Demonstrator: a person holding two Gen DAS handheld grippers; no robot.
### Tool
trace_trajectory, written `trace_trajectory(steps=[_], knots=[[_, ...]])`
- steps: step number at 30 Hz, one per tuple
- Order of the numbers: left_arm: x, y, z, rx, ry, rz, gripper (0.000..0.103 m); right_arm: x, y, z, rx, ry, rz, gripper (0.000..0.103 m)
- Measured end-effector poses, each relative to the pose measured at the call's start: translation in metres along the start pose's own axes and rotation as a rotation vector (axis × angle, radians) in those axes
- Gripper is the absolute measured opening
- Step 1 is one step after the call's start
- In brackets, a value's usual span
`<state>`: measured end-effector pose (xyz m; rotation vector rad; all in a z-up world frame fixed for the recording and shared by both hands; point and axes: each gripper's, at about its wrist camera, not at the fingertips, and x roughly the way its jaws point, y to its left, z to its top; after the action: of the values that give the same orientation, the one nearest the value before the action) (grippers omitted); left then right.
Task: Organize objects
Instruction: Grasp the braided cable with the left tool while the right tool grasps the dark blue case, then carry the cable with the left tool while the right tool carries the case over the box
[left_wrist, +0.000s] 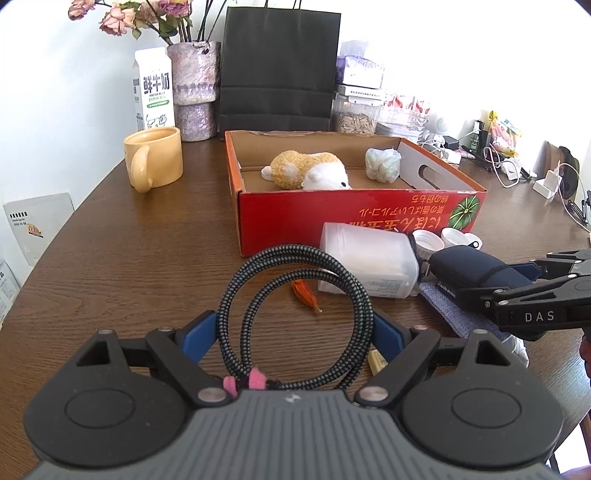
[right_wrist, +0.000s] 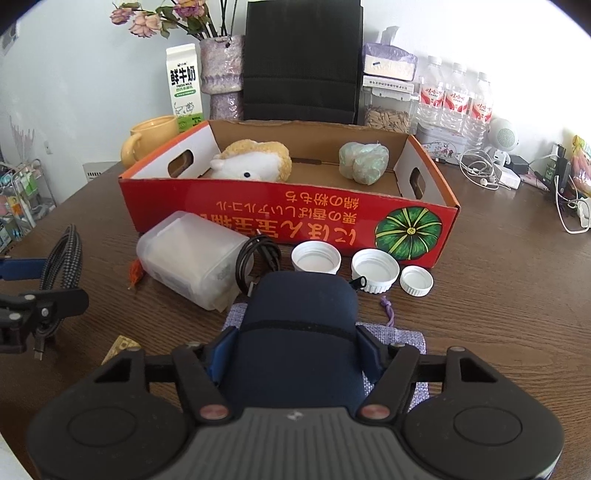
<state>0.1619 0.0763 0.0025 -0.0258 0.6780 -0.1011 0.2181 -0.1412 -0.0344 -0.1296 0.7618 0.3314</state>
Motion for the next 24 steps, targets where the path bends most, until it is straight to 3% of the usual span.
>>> trace_trajectory(steps=[14, 24], knots=[[-0.008, -0.022, 0.027, 0.058, -0.044, 0.007, 0.088, -0.033, -0.012, 0.008, -0.008, -0.147, 0.039, 0.063], [0.004, -0.041, 0.075, 0.098, -0.103, 0.001, 0.088, -0.035, -0.029, 0.037, -0.020, -0.267, 0.050, 0.063]])
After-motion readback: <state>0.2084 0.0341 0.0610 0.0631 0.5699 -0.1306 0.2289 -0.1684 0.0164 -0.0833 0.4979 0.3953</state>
